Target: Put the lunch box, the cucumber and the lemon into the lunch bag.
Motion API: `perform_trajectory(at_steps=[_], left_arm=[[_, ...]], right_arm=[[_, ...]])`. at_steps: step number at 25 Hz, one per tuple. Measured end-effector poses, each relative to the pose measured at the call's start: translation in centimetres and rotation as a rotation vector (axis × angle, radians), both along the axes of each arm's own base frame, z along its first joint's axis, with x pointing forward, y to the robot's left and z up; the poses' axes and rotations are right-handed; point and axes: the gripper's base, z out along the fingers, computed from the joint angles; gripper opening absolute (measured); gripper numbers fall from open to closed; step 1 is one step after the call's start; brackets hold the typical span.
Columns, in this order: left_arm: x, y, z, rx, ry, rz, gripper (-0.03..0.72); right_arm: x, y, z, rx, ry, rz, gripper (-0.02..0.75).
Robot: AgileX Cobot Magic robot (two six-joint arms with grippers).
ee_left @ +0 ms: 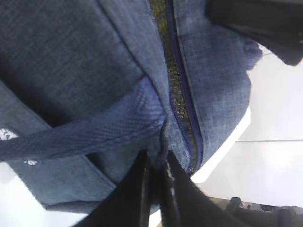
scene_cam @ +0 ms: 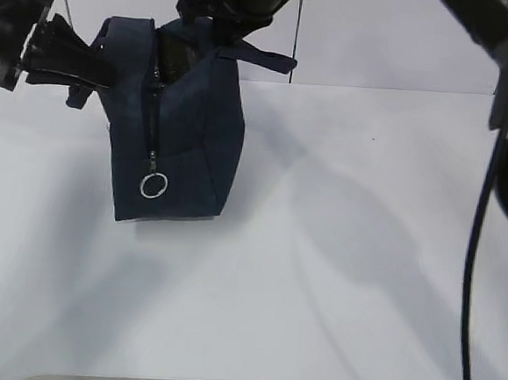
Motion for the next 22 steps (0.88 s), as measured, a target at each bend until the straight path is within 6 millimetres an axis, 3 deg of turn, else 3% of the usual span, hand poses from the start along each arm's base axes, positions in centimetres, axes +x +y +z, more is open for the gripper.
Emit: perform_trajectory(at_steps=[6,11,22], left_arm=[[-0.3,-2.3,0.4,-0.047,0.001,-0.040,-0.010],[-1.0,-4.8,0.4,-0.061,0.005,-0.100,-0.010],[-2.0,-9.5,-1.0,-0.021,-0.017,-0.212,-0.010]], right_arm=[[-2.0,-2.8,1.9,-0.167,-0.011,-0.049,0.016],[-3.3,-4.9,2.2,-0.294,-0.018,-0.097,0.016],[-3.1,-5.4,1.1,-0.322,-0.006,-0.182,0.015]])
